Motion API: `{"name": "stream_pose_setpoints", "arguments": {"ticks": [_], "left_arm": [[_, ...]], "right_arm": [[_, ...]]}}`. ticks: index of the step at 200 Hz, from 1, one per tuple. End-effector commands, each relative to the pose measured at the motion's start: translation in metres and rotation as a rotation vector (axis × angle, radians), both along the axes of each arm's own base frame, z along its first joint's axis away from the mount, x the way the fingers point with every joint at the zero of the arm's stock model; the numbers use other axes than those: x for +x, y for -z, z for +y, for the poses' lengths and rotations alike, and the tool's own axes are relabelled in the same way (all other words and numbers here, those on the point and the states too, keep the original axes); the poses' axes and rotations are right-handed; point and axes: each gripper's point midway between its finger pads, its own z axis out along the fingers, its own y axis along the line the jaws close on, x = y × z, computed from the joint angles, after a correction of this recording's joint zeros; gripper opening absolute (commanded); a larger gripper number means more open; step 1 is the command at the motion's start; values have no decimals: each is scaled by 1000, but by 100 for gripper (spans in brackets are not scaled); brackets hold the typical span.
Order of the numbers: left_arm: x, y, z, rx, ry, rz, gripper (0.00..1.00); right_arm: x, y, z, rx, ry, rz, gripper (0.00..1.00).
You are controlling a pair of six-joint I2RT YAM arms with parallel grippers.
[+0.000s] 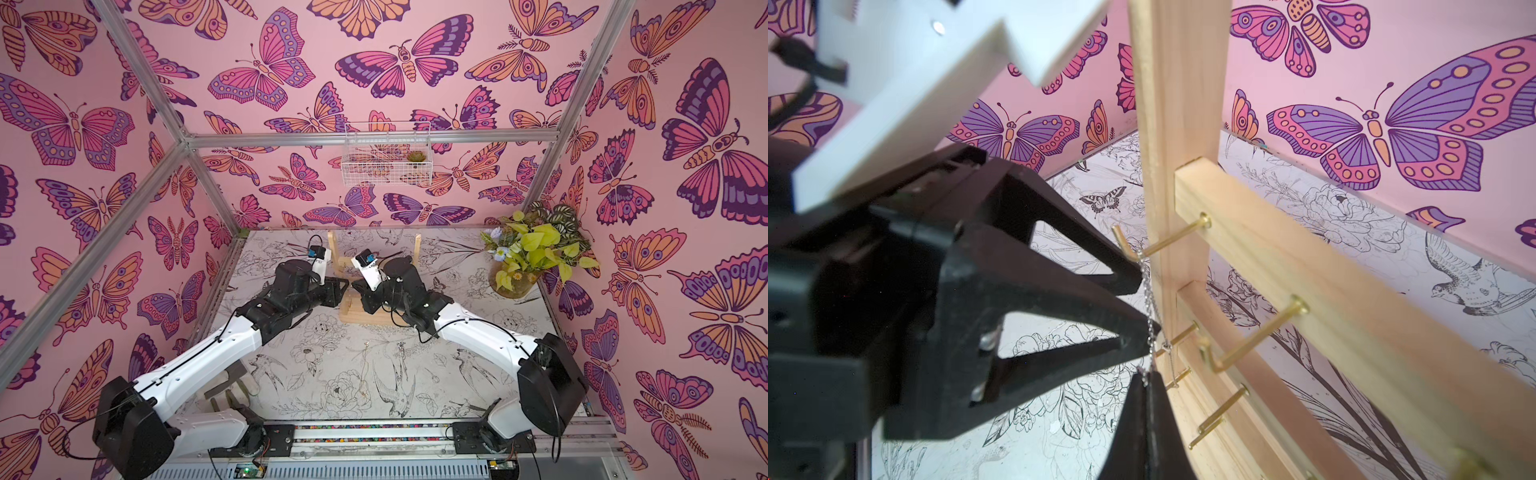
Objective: Hang the necklace on the jewelry display stand
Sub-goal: Hang the necklace on the stand.
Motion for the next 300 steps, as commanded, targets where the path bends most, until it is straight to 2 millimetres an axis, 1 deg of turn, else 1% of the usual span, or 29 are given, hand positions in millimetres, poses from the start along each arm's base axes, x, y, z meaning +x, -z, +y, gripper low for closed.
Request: {"name": "stream_pose_setpoints", "arguments": {"ticks": [1,11,12,14,22,64,93,131,164,207,220,222,224,234,275,300], "left_arm": [[6,0,5,-2,-35,-19,36],[6,1,6,0,-40,-15,35],[8,8,5,9,-40,0,35],[9,14,4,16,-40,11,35],[10,17,4,22,-40,20,33],[14,24,1,14,-50,35,33],[16,20,1,-1,-59,22,33],[17,21,4,-13,-84,20,21],[17,24,1,-37,-92,23,12],[12,15,5,-43,-114,-9,4],[11,18,7,-34,-121,-4,2],[9,8,8,-51,-120,-26,2],[8,5,9,-55,-120,-32,1],[5,3,11,-63,-123,-36,0],[-5,-6,18,-80,-126,-48,0],[-8,-2,21,-65,-135,-37,0]], "right_arm": [[2,-17,8,43,-10,-23,5],[2,-18,7,43,-7,-26,5],[2,-17,7,41,-6,-26,5],[3,-18,7,42,-7,-27,5],[2,-18,7,42,-7,-27,5],[3,-17,8,42,-7,-26,5],[3,-15,8,39,-5,-22,5],[3,-17,7,42,-3,-26,5],[3,-19,9,48,-9,-25,5],[3,-19,8,39,-5,-28,5],[4,-19,7,39,-1,-29,5],[3,-18,7,39,-3,-29,5],[4,-18,7,38,-2,-28,5],[4,-17,7,37,-1,-27,5],[4,-17,6,32,4,-32,5],[5,-16,6,31,6,-29,5]]}}
